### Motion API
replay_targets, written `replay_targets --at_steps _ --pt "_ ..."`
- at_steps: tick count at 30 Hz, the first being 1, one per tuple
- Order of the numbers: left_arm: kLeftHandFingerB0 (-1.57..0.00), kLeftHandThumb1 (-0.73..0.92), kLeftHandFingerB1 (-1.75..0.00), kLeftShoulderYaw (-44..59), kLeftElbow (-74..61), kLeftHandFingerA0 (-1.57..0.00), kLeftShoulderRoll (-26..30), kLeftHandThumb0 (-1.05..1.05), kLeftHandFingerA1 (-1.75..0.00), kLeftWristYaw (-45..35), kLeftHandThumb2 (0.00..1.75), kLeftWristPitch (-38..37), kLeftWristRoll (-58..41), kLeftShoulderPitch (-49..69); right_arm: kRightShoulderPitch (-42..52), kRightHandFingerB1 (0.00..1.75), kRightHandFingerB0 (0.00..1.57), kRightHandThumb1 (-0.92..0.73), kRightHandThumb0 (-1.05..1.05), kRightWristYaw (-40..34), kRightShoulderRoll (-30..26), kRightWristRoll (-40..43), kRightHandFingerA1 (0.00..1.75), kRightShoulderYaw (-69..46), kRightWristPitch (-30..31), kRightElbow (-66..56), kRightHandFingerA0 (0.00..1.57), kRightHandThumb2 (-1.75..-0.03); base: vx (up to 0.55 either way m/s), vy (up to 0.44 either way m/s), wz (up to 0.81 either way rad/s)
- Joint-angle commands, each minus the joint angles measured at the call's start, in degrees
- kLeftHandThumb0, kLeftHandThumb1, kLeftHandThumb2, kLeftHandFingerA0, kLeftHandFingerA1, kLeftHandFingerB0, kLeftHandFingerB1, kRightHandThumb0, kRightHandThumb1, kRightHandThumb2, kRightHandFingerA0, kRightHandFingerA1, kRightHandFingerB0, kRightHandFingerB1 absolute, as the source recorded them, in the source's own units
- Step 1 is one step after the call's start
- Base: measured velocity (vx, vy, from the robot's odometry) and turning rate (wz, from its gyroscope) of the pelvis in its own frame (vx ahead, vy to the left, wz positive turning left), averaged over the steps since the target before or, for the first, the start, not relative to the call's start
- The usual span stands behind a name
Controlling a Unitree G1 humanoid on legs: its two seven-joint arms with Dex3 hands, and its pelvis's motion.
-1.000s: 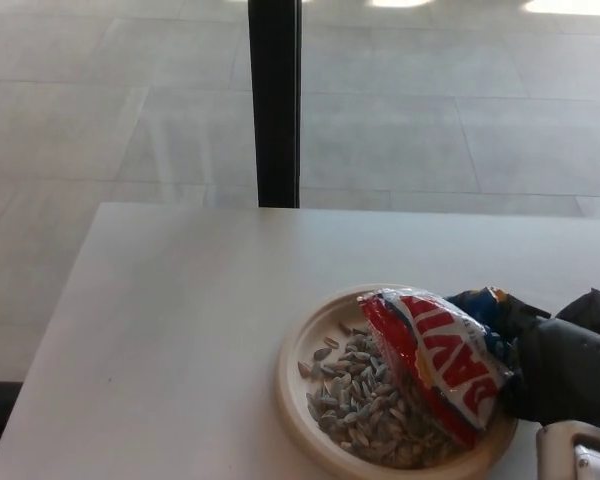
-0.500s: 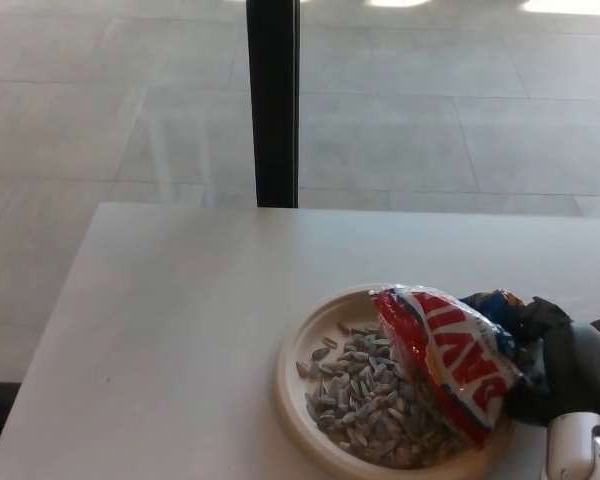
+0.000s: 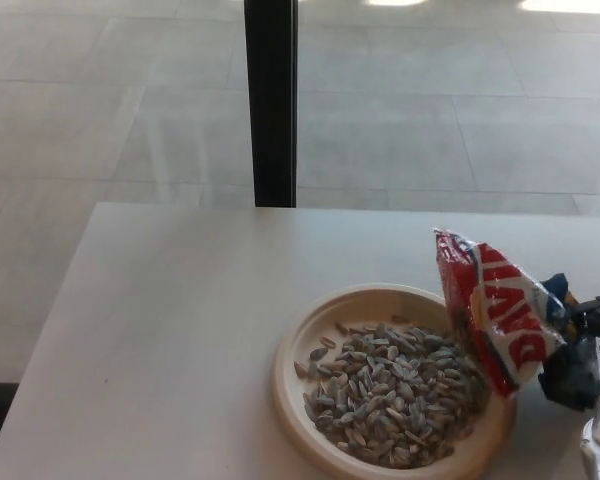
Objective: The robot uses its right hand to pick up a bag of sunflower seeds kept in the middle of the desk and tilts it over a plate kept next to it to pour out a few seeds and then puts the bag of seeds back on the desk
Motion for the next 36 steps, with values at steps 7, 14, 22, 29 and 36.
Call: replay_targets --at_steps 7,14,22,29,36 --pt "-0.53 0.73 -0.44 -0.46 -0.04 -0.53 0.77 -0.76 -0.56 -0.66 0.62 0.46 -0.27 1.07 -0.55 1.46 0.82 -0.56 -0.24 6.29 -3.01 7.72 1.75 -1.28 8.53 -3.15 0.97 -1.01 0.00 0.000 0.00" --pt "-0.55 0.73 -0.45 -0.45 0.03 -0.53 0.76 -0.73 -0.57 -0.14 0.62 1.02 -0.22 0.79 3.83 0.68 0.92 -0.54 -0.22 12.17 -12.15 3.63 1.40 11.08 4.99 -2.76 0.97 -0.88 0.00 0.000 0.00" --pt "-0.56 0.72 -0.45 -0.60 0.14 -0.55 0.92 -0.75 -0.56 0.35 0.62 0.77 -0.04 0.89 8.30 0.34 0.37 -0.65 -0.31 18.62 -19.14 3.77 0.82 20.90 1.56 -5.04 0.36 -0.59 0.00 0.000 0.00" --pt "-0.58 0.73 -0.46 -0.92 0.09 -0.57 0.64 -0.76 -0.60 1.18 0.62 0.08 0.21 1.19 6.33 0.14 0.05 -0.48 -0.51 24.53 -25.66 -0.55 0.00 28.75 10.09 -4.90 0.00 -0.66 0.00 0.000 0.00" --pt "-0.59 0.72 -0.46 -1.25 0.28 -0.57 0.64 -0.76 -0.56 1.40 0.62 0.10 0.53 1.13 4.99 0.00 0.00 -0.37 -0.65 29.25 -30.05 -0.15 0.00 31.37 13.65 -7.06 0.00 -0.59 0.00 0.000 0.00"
